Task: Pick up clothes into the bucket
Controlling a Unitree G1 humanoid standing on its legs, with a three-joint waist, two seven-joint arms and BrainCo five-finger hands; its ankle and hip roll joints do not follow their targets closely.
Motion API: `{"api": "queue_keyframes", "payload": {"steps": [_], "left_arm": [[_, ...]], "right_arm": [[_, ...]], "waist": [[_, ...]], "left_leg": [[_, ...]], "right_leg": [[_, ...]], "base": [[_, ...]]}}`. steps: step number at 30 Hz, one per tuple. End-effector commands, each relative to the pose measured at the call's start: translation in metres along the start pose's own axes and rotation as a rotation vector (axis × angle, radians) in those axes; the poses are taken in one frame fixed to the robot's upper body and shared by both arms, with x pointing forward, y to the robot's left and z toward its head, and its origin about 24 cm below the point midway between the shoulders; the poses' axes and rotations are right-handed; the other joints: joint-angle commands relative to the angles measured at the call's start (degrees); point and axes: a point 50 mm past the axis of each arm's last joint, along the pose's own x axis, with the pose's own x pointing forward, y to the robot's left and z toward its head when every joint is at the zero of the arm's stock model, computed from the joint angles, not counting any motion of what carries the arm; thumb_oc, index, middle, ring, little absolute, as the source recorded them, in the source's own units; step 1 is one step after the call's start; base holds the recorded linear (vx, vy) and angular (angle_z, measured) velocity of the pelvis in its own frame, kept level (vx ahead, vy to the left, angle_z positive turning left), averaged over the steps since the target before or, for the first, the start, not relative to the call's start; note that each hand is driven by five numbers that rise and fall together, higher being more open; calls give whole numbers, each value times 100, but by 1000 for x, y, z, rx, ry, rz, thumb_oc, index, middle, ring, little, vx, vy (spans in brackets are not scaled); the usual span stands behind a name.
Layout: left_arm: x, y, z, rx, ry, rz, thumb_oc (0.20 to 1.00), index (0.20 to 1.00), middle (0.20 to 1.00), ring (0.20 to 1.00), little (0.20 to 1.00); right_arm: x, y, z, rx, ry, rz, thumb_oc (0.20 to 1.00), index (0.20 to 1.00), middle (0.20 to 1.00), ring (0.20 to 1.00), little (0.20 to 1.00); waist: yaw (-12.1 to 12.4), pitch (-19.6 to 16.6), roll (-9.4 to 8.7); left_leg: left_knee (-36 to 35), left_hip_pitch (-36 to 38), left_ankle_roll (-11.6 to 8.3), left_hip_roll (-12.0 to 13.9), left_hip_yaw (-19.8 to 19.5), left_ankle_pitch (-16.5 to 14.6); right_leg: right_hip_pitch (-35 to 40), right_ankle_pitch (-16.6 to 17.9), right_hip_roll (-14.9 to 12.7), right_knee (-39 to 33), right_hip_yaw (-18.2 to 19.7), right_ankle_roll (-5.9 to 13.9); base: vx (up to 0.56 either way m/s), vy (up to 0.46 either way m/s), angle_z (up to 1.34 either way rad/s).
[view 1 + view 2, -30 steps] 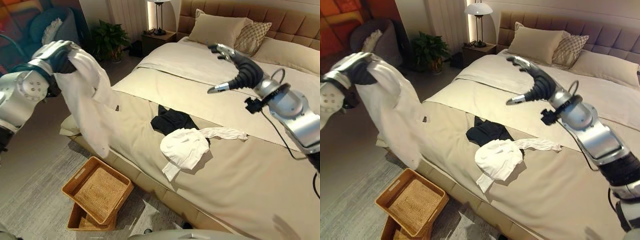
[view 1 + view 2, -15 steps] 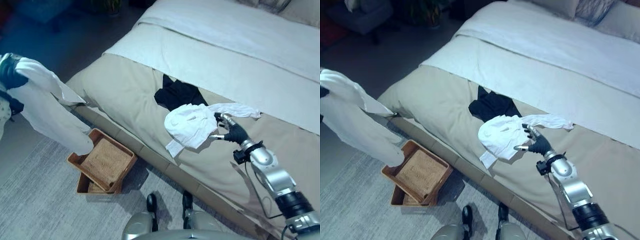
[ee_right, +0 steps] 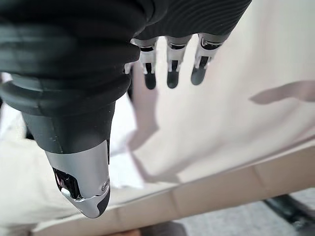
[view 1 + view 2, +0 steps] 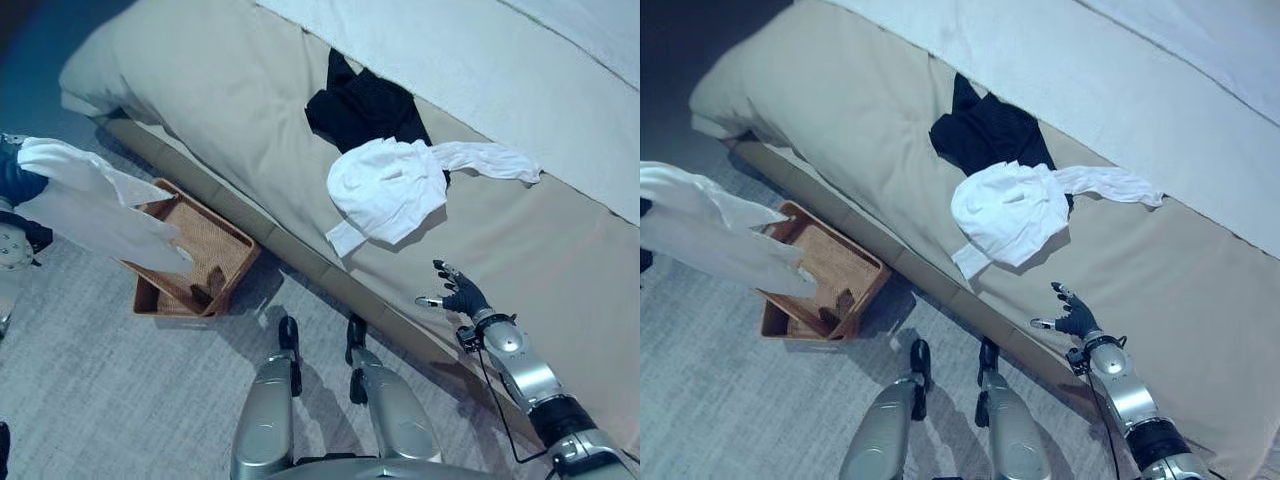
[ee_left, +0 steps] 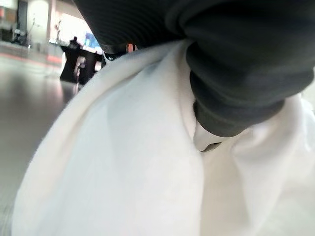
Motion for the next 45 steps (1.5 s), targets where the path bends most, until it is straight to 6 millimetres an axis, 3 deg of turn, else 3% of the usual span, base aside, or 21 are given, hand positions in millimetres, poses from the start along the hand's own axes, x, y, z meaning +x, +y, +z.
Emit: {"api": "queue_keyframes", "payload": {"steps": [1, 9, 10, 11, 12, 26, 28, 29, 31, 32, 33, 36, 37, 41, 43, 45], "left_arm": [[9, 39, 2, -8, -10, 211, 200, 200, 200, 200, 200], [18, 41, 8, -17, 4, 259, 200, 200, 200, 200, 200], [20, 42, 9, -1, 3, 263, 200, 200, 200, 200, 200], [21, 43, 10, 22, 5, 260, 511, 511, 511, 511, 511], [23, 43, 5, 47, 39, 257, 1000, 1000, 1000, 1000, 1000], [19, 24, 0, 35, 70, 231, 1000, 1000, 1000, 1000, 1000], [16, 23, 0, 82, 60, 217, 1000, 1000, 1000, 1000, 1000], [15, 20, -6, 91, 85, 207, 1000, 1000, 1000, 1000, 1000], [11, 11, -10, 100, 100, 165, 1000, 1000, 1000, 1000, 1000], [11, 11, -10, 98, 100, 165, 1000, 1000, 1000, 1000, 1000], [8, 7, -14, 96, 116, 154, 1000, 1000, 1000, 1000, 1000], [-5, -15, -24, 38, 151, 110, 1000, 1000, 1000, 1000, 1000], [-12, -27, -32, 2, 185, 91, 1000, 1000, 1000, 1000, 1000], [-43, -79, -43, -149, 258, 8, 1000, 1000, 1000, 1000, 1000], [-67, -113, -33, -241, 250, -74, 1000, 1000, 1000, 1000, 1000], [-77, -136, -23, -263, 213, -150, 1000, 1000, 1000, 1000, 1000]], "right_arm": [[-3, 2, 11, 49, -93, -36, 1000, 1000, 1000, 1000, 1000], [-3, -2, 19, 110, -147, -91, 1000, 1000, 1000, 1000, 1000], [-3, -1, 18, 110, -144, -90, 1000, 1000, 1000, 1000, 1000], [-3, -1, 17, 106, -140, -92, 1000, 1000, 1000, 1000, 1000], [-3, 1, 17, 108, -137, -88, 1000, 1000, 1000, 1000, 1000], [-1, -7, 25, 131, -169, -130, 1000, 1000, 1000, 1000, 1000], [0, -13, 32, 127, -198, -151, 1000, 1000, 1000, 1000, 1000], [1, -18, 37, 127, -215, -168, 1000, 1000, 1000, 1000, 1000], [0, -28, 52, 143, -277, -218, 1000, 1000, 1000, 1000, 1000], [0, -28, 53, 142, -278, -219, 1000, 1000, 1000, 1000, 1000], [-1, -32, 60, 148, -308, -241, 1000, 1000, 1000, 1000, 1000], [-8, -54, 95, 115, -464, -355, 1000, 1000, 1000, 1000, 1000], [-13, -62, 115, 81, -552, -399, 1000, 1000, 1000, 1000, 1000], [-23, -82, 161, -60, -731, -520, 1000, 1000, 1000, 1000, 1000], [-26, -89, 180, -104, -787, -563, 1000, 1000, 1000, 1000, 1000], [-21, -96, 197, -155, -809, -592, 1000, 1000, 1000, 1000, 1000]], "waist": [[88, -135, -230], [-31, 194, -522], [-21, 154, -500], [-49, 156, -522], [-81, 171, -558], [-90, 212, -582], [-92, 215, -553], [-113, 254, -569], [-85, 235, -480], [-103, 284, -510], [-98, 298, -488], [-68, 328, -401], [-60, 332, -363], [-2, 315, -237], [65, 313, -137], [142, 296, -55]], "left_leg": [[622, -503, 172, -193, -361, -300], [1292, -1377, 158, -144, -576, -482], [1396, -1422, 135, -80, -646, -725], [1432, -1474, 136, -63, -653, -764], [1478, -1573, 139, -44, -673, -780], [1315, -1539, 171, -53, -677, -750], [1231, -1506, 169, -63, -670, -693], [1177, -1541, 182, -94, -612, -475], [1064, -1383, 165, -50, -637, -626], [1055, -1448, 183, -86, -583, -423], [1018, -1417, 183, -86, -577, -408], [804, -1267, 169, -97, -539, -307], [724, -1196, 173, -98, -526, -279], [444, -961, 174, -148, -511, -176], [250, -834, 164, -190, -536, -71], [53, -727, 140, -224, -569, 37]], "right_leg": [[181, 59, -592, 10, -80, 631], [-274, 122, -443, -35, -44, 619], [-266, 16, -347, -56, -6, 642], [-274, 21, -316, -95, 7, 645], [-321, 36, -275, -147, 11, 647], [-388, 56, -175, -231, 16, 625], [-398, 63, -188, -224, 12, 619], [-466, 174, -242, -204, -20, 587], [-386, 74, -189, -200, -1, 607], [-448, 182, -243, -184, -34, 575], [-451, 183, -247, -173, -32, 571], [-454, 191, -262, -137, -33, 556], [-452, 180, -267, -108, -29, 552], [-423, 103, -306, 19, -23, 510], [-425, 23, -350, 128, -58, 476], [-437, -74, -381, 237, -92, 443]], "base": [[-33, -38, 5], [-13, -23, 6], [89, -26, 7], [98, -34, 1], [0, 0, 0], [-1, -4, -1], [-72, -18, -5], [-117, -6, -4], [-28, -24, -5], [-20, -24, -6], [-109, -15, -3], [-5, -23, -5], [5, -23, -5], [0, 0, 0], [27, -24, -2], [25, -29, 10]]}}
